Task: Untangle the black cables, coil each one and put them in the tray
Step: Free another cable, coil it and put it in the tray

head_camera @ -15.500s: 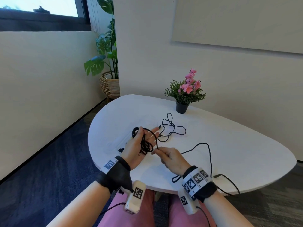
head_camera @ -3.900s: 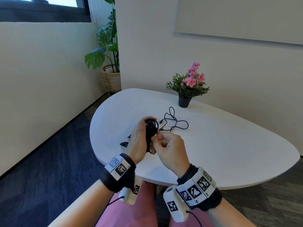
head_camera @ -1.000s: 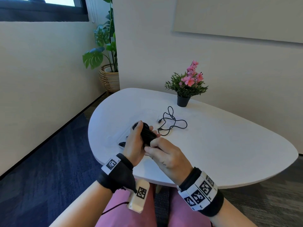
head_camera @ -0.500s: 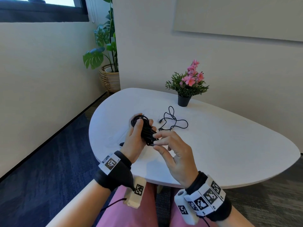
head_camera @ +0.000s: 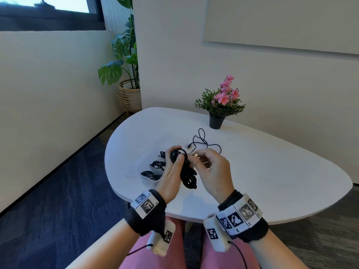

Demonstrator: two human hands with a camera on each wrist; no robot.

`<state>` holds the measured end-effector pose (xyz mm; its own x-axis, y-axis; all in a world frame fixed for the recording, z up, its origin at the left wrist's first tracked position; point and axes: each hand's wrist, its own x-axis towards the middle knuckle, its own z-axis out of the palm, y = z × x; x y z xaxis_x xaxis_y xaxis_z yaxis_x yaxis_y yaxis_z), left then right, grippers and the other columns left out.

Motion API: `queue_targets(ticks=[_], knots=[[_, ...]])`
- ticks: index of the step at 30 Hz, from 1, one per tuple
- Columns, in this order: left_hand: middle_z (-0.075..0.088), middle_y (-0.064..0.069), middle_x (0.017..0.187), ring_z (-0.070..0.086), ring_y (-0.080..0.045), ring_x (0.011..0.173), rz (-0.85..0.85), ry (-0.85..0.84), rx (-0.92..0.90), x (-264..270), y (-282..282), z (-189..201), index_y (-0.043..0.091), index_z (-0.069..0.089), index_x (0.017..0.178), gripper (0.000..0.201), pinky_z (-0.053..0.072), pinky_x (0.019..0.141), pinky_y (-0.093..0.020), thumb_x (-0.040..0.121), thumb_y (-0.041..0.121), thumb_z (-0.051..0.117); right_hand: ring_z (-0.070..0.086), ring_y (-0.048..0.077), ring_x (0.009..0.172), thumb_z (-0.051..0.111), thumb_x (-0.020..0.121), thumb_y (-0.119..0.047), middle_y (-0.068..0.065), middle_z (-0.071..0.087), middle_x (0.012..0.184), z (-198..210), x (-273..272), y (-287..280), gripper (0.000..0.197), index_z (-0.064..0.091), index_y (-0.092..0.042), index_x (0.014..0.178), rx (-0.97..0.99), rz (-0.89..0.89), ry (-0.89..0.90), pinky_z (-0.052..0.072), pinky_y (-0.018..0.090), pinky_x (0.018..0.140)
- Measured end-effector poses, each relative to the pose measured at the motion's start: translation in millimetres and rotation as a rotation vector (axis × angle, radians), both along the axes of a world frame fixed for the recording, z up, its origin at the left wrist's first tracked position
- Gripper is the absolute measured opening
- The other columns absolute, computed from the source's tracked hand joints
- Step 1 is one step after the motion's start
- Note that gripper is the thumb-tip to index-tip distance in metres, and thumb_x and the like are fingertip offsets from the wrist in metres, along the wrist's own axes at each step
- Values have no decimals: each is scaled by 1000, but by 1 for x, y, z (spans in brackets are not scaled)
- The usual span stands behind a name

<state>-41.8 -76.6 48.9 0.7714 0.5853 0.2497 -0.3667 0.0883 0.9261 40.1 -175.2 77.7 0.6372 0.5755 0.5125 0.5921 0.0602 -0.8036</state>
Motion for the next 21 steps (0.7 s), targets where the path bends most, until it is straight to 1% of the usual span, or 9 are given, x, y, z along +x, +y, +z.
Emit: queue_targets(ticks=[3, 5, 8, 10, 12, 14, 18, 19, 21], knots=[[63, 3, 85, 63, -7, 78, -24, -5, -150, 1, -3, -1, 30, 47, 108, 14, 51, 77, -29, 95, 29, 41, 62, 14, 68, 75, 79, -21, -1, 66, 87, -8, 4, 7, 14, 67, -18, 90, -36, -34, 131, 56, 33, 67], [60, -1, 92, 59, -11, 86, -2, -3, -165, 1, -3, -2, 30, 47, 109, 23, 47, 85, -34, 87, 33, 43, 60, 10, 67, 76, 78, -20, -3, 63, 87, -11, 1, 6, 11, 68, -18, 86, -1, -57, 75, 53, 26, 66], [55, -7, 102, 57, -17, 97, 21, -21, -162, 2, -4, -3, 28, 47, 112, 22, 49, 87, -33, 91, 30, 43, 62, 7, 77, 73, 79, -15, -6, 64, 91, -16, -5, 3, 10, 75, -17, 89, 0, 5, -4, 50, 18, 70], [56, -8, 104, 57, -19, 98, 33, -56, -192, 2, 0, -2, 22, 47, 111, 15, 52, 80, -29, 100, 20, 37, 63, 9, 81, 75, 78, -15, -8, 65, 101, -20, -10, 2, 23, 74, -17, 100, -32, 68, 14, 54, 22, 72], [61, -7, 113, 58, -24, 105, 37, -72, -168, 2, 3, -2, 18, 47, 111, 22, 53, 80, -30, 102, 14, 27, 64, 12, 82, 77, 75, -14, -10, 64, 106, -22, -13, 3, 30, 72, -17, 105, -42, 100, 40, 56, 28, 73], [63, -1, 123, 58, -25, 116, 18, -79, -167, 3, 4, -3, 19, 43, 119, 25, 52, 87, -36, 103, 15, 25, 64, 12, 87, 78, 73, -13, -10, 64, 107, -22, -13, 4, 32, 71, -19, 104, -27, 98, 72, 55, 27, 75], [59, 6, 131, 55, -19, 122, -17, -22, -218, 3, 6, -4, 32, 15, 141, 41, 48, 97, -36, 102, 28, 28, 66, 12, 92, 81, 69, -7, -3, 64, 104, -20, -13, 8, 35, 69, -20, 100, 31, 126, 204, 54, 25, 80], [59, 6, 132, 54, -17, 123, -17, 8, -200, 4, 7, -6, 28, 14, 144, 45, 45, 102, -37, 102, 31, 30, 67, 14, 91, 81, 68, -5, 0, 64, 103, -19, -13, 9, 36, 68, -20, 98, 50, 141, 251, 55, 26, 81], [57, 0, 134, 53, -17, 124, -31, 52, -164, 4, 9, -5, 15, 31, 143, 51, 41, 106, -37, 98, 37, 38, 68, 16, 87, 82, 66, -3, 6, 64, 100, -18, -13, 11, 36, 67, -18, 94, 74, 154, 312, 55, 28, 82]])
